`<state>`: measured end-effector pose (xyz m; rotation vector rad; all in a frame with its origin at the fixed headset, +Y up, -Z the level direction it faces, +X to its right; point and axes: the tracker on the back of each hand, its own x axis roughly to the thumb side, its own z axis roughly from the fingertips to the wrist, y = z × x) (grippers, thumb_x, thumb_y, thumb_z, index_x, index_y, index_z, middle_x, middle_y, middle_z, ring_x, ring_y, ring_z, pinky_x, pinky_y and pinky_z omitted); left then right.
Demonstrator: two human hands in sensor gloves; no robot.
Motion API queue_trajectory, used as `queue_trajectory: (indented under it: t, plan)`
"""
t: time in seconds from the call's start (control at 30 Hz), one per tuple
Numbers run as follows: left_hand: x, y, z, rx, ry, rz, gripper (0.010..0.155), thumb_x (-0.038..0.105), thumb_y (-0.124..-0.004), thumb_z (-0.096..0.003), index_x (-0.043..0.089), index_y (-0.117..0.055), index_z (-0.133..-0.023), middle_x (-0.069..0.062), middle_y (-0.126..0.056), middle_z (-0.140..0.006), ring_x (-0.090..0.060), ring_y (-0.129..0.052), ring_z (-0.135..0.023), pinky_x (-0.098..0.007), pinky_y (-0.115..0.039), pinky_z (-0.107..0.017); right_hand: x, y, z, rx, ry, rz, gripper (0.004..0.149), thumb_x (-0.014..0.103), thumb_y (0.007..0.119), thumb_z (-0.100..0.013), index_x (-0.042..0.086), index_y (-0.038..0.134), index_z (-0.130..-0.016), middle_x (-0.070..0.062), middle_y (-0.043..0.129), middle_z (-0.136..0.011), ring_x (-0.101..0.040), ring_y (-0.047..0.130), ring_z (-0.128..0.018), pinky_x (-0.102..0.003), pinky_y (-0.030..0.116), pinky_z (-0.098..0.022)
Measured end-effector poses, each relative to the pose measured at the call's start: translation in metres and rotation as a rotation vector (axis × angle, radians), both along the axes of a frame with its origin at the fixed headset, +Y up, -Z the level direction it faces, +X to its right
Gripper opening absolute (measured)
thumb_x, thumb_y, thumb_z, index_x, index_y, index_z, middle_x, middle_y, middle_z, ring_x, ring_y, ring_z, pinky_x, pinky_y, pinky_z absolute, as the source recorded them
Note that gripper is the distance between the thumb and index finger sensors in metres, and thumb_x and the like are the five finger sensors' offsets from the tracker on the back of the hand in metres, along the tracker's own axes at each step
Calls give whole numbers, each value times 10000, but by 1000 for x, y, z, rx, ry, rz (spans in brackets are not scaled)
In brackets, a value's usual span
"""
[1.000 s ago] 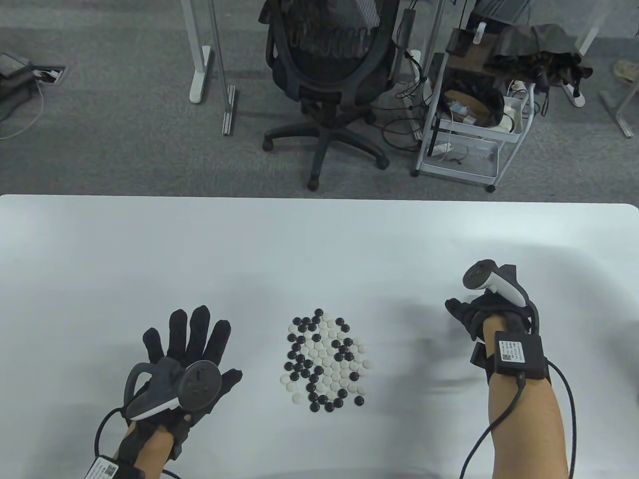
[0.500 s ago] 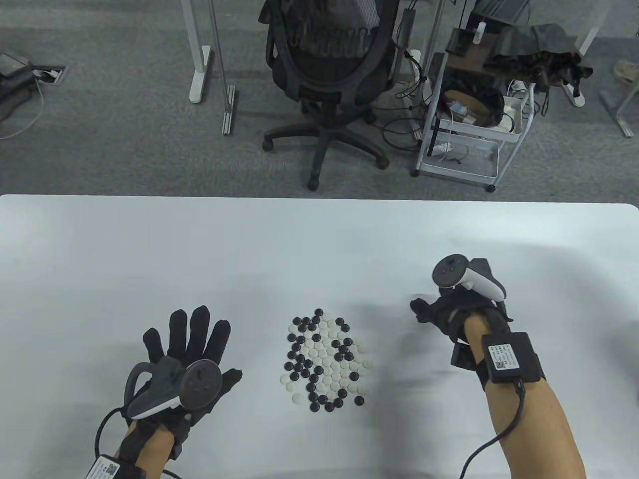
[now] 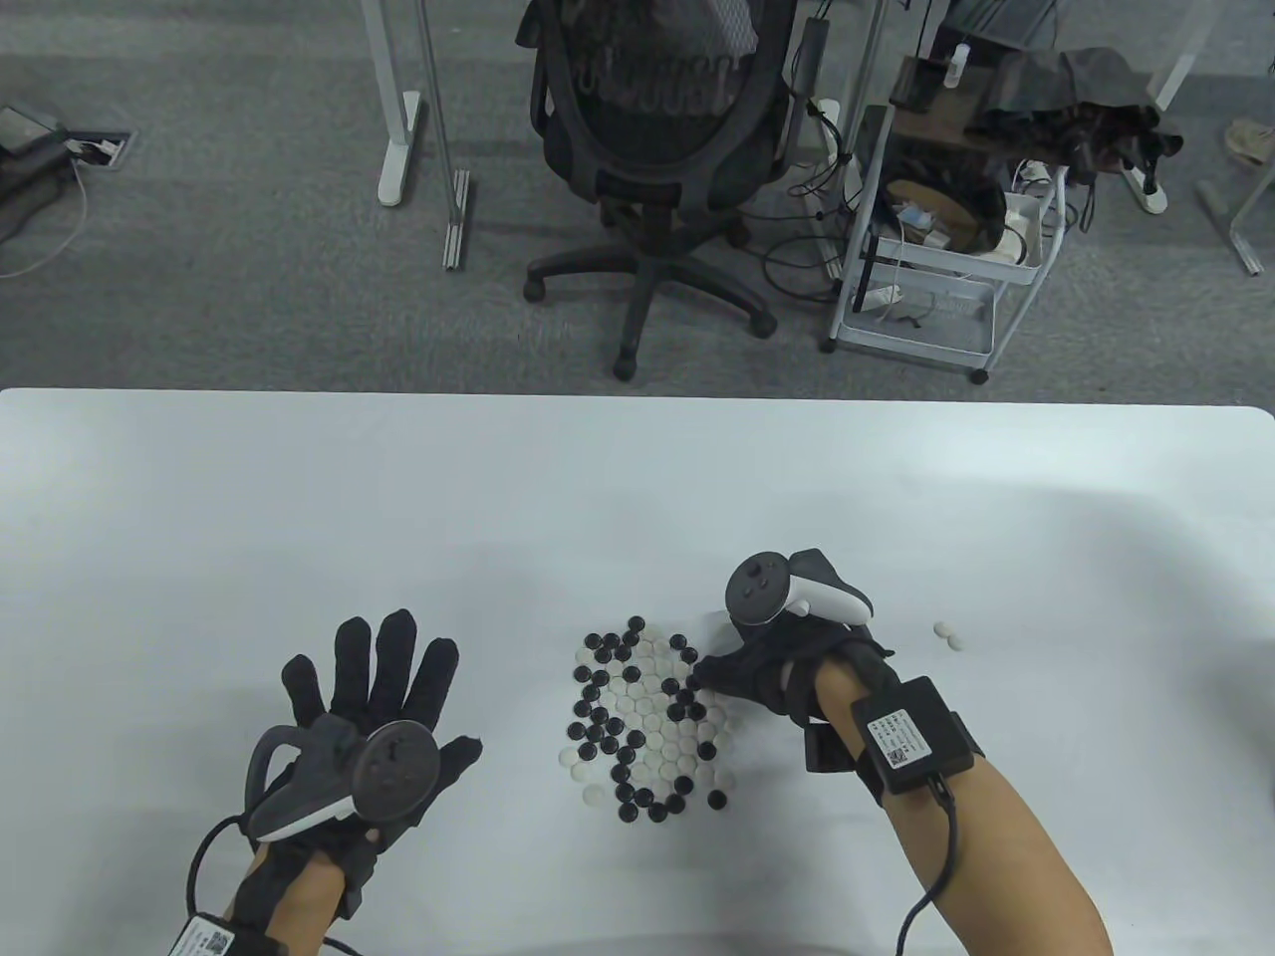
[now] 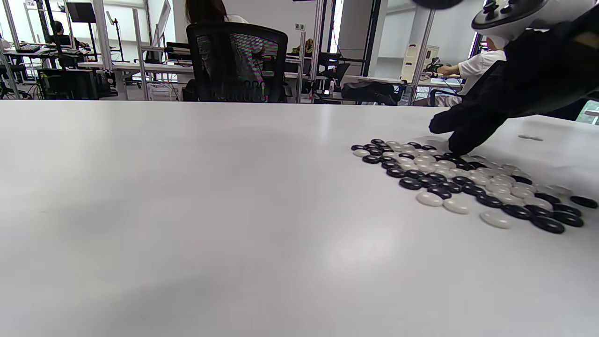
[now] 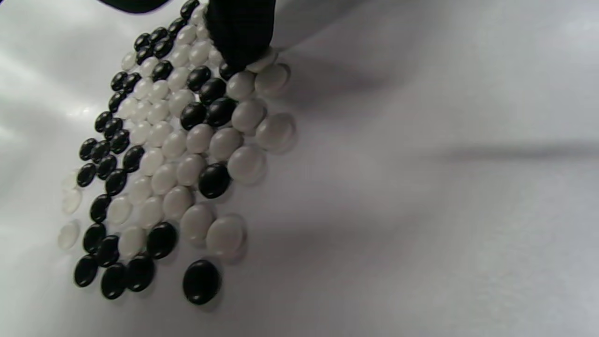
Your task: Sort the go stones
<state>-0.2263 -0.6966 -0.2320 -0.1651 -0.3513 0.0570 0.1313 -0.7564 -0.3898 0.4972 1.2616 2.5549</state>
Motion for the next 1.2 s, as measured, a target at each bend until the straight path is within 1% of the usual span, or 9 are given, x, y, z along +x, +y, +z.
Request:
queue_trajectory:
  t: [0.1, 0.23, 0.43, 0.6, 0.87, 1.0, 1.1, 1.2]
  plan:
    - [0, 0, 0, -2, 0, -3, 781, 548, -434, -632, 113, -87, -1180, -342, 99, -1170, -640, 86, -971, -862, -3, -517, 16, 2, -4, 32, -23, 47, 637, 533, 466, -533, 247, 621, -1081, -223, 19, -1118, -540, -130, -889, -815, 33, -548]
    - [1, 0, 0, -4, -1, -9, 782, 548, -435, -631, 112, -88, -1180, -343, 98, -1170, -641, 84, -970, -862, -4, -518, 50, 5, -11, 71, -76, 126, 630, 534, 462, -532, 258, 613, -1078, -220, 19, -1117, -541, -128, -890, -816, 36, -548]
    - [1, 0, 0, -5, 0, -11, 783, 549, -434, -631, 112, -86, -1181, -342, 101, -1169, -640, 86, -971, -862, -3, -517, 114, 8, -18, 79, -215, 216, 635, 535, 457, -530, 255, 623, -1075, -218, 21, -1116, -544, -126, -889, -819, 38, -545]
    - [1, 1, 1, -14, 3, -19, 780, 548, -433, -632, 113, -88, -1180, -343, 99, -1169, -641, 83, -971, -862, -4, -518, 148, 8, -17, 75, -302, 224, 636, 534, 456, -527, 254, 623, -1073, -215, 15, -1114, -545, -126, -890, -819, 35, -543]
    - [2, 0, 0, -27, 5, -18, 783, 547, -433, -632, 109, -88, -1181, -345, 98, -1168, -642, 85, -970, -862, -4, -516, 180, 6, -14, 97, -374, 251, 628, 532, 459, -528, 260, 602, -1077, -206, -8, -1105, -543, -131, -886, -818, 35, -544]
    - [2, 0, 0, -27, 5, -20, 781, 548, -432, -632, 113, -87, -1181, -343, 101, -1168, -640, 86, -971, -862, -4, -517, 189, 5, -13, 116, -417, 261, 630, 534, 457, -528, 262, 588, -1081, -211, -8, -1104, -548, -126, -887, -821, 45, -547]
    - [2, 1, 0, -26, 4, -19, 781, 548, -433, -631, 113, -89, -1180, -344, 100, -1168, -640, 85, -971, -862, -5, -517, 190, 7, -12, 131, -428, 287, 642, 535, 452, -526, 250, 591, -1084, -212, -13, -1103, -549, -129, -884, -821, 43, -545]
    - [2, 1, 0, -23, 3, -18, 781, 548, -433, -631, 112, -89, -1181, -343, 99, -1169, -640, 86, -971, -862, -5, -518, 178, 17, -12, 163, -404, 271, 646, 534, 456, -526, 242, 594, -1086, -220, -11, -1104, -550, -131, -884, -821, 42, -545]
